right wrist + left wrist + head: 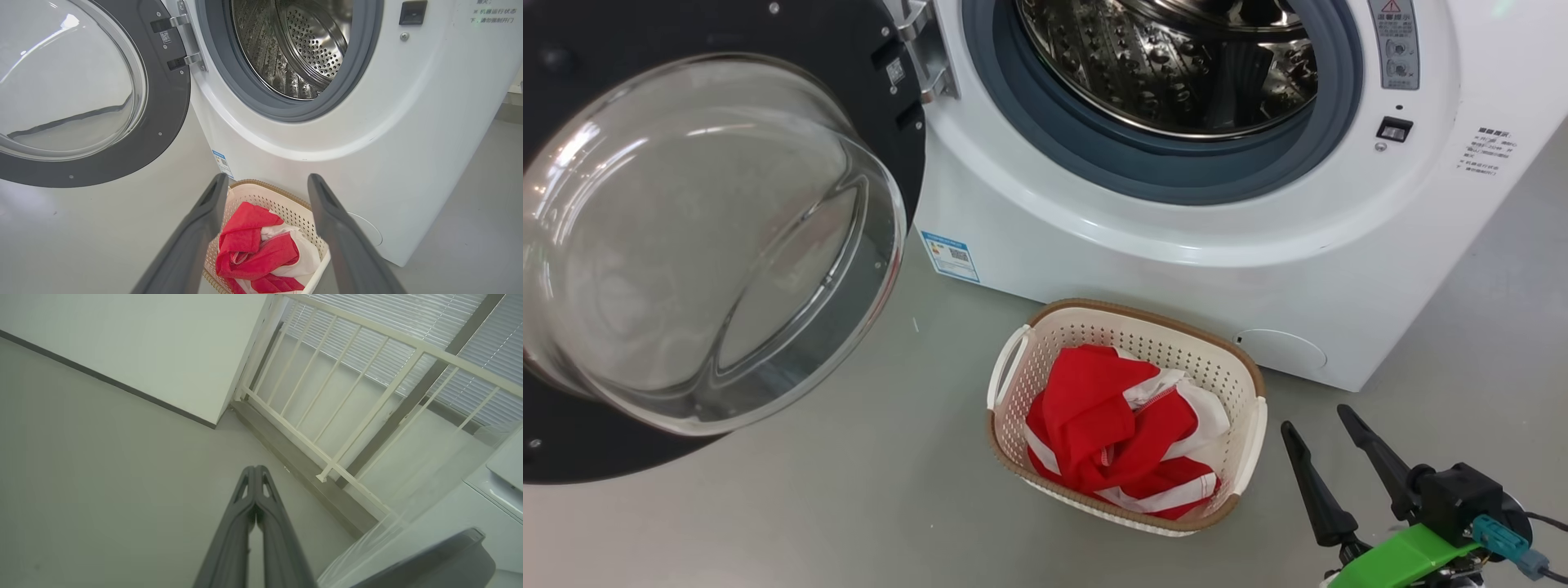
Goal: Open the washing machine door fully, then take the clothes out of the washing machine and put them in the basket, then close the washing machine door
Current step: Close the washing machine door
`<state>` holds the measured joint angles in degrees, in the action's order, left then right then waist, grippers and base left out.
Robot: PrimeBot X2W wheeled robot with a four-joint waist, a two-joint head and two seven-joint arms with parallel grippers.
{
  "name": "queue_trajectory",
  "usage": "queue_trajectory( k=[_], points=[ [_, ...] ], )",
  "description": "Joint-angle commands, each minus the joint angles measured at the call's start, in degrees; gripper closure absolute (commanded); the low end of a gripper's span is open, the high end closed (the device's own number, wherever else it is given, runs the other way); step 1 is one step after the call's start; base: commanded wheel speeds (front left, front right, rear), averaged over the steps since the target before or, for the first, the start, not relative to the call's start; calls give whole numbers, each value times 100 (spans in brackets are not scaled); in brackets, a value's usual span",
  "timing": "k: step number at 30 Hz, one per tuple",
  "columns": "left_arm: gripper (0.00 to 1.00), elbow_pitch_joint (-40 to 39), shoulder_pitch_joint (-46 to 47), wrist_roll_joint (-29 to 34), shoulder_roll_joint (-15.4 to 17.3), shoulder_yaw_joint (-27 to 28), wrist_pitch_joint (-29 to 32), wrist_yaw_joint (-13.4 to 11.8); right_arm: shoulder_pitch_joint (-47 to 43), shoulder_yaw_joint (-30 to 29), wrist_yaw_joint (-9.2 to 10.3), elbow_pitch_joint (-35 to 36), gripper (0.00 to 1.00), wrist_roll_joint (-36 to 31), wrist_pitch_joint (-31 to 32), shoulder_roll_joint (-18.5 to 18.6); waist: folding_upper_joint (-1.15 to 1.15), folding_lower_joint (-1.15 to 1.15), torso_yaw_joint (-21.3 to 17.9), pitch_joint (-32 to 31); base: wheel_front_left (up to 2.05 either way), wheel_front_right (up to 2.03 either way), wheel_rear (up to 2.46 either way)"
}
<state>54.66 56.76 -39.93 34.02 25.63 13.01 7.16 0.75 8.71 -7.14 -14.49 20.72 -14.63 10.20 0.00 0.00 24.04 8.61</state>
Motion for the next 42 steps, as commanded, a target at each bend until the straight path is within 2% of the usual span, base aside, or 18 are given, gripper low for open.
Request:
queue_trajectory(
  k=[1,8,20,30,42],
  points=[
    [100,36,173,-122,504,71,344,24,240,163,-35,137,0,-62,-37,53,0,0,-2,20,0,0,0],
    [100,559,454,-530,595,73,2075,-100,219,155,-35,148,0,-55,-37,49,0,0,20,44,0,0,0],
    [100,316,201,-918,378,-17,3588,-51,175,130,-35,156,0,-59,-37,15,0,0,54,28,0,0,0],
    [100,-811,-484,-1391,255,-186,4698,27,127,86,-35,155,0,-63,-37,-19,0,0,56,-51,0,0,0],
    [100,-2791,-1665,-2356,110,-459,5686,32,60,0,-35,171,0,-62,-37,-83,0,0,-22,-197,0,0,0]
  ],
)
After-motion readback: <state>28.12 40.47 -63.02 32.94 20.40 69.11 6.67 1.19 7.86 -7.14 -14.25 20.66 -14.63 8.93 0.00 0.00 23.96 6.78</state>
